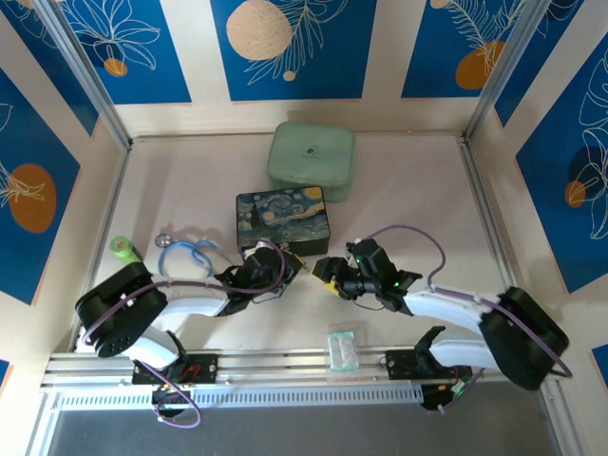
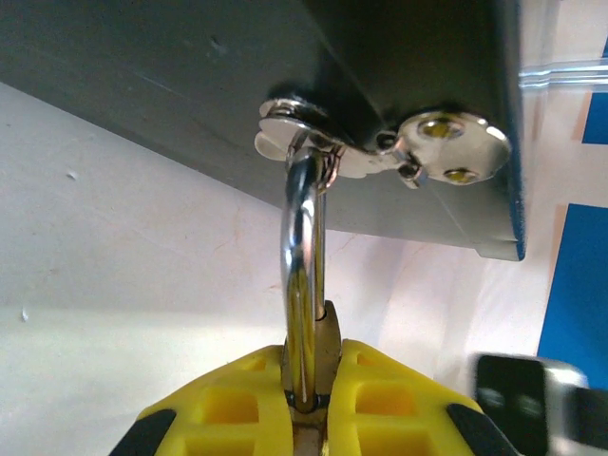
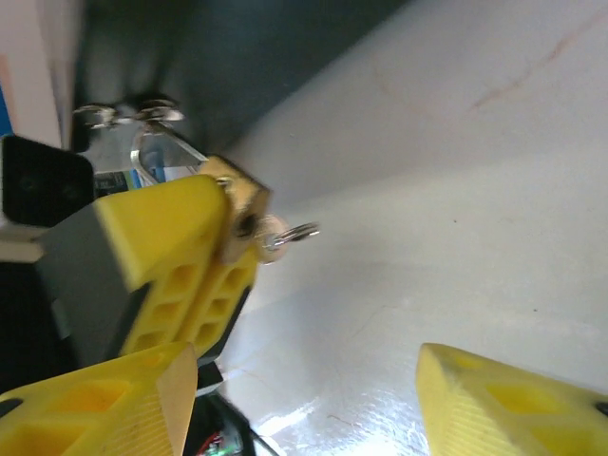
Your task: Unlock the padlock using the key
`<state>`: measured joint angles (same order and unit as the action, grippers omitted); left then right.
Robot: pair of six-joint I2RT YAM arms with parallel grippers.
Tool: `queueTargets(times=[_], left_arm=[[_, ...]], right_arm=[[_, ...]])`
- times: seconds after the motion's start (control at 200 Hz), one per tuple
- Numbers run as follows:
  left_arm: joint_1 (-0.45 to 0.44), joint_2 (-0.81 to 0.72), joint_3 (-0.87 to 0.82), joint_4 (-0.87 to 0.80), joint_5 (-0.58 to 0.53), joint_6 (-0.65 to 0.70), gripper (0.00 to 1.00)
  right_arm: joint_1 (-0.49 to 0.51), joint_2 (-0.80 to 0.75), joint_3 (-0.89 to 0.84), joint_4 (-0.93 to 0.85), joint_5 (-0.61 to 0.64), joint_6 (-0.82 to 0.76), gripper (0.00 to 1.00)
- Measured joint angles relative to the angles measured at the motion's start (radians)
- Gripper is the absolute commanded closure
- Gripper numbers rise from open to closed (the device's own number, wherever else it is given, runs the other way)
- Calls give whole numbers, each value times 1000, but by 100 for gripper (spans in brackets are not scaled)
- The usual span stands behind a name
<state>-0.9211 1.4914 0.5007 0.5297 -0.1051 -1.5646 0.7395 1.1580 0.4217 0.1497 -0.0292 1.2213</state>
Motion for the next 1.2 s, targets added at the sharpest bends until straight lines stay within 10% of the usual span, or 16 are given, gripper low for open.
queueTargets(times=[0.065,0.105,0.425,0.7,1.196], left_arm=[[0,-2,0,-7,0,4,100],[0,-4,0,-15,0,5,100],[0,-12,0,-48,-1,35,100],[0,-12,0,-67,0,56,100],[0,-16,-8,-50,0,55,100]], right_arm=[[7,-65,49,-120,59,-98,35],[8,-93,68,-174,94,-157,0],[96,-4,175,-374,360,-694,2],[178,45,83,-85,442,-1051,2],[177,206,129,-8,388,-1273,24]])
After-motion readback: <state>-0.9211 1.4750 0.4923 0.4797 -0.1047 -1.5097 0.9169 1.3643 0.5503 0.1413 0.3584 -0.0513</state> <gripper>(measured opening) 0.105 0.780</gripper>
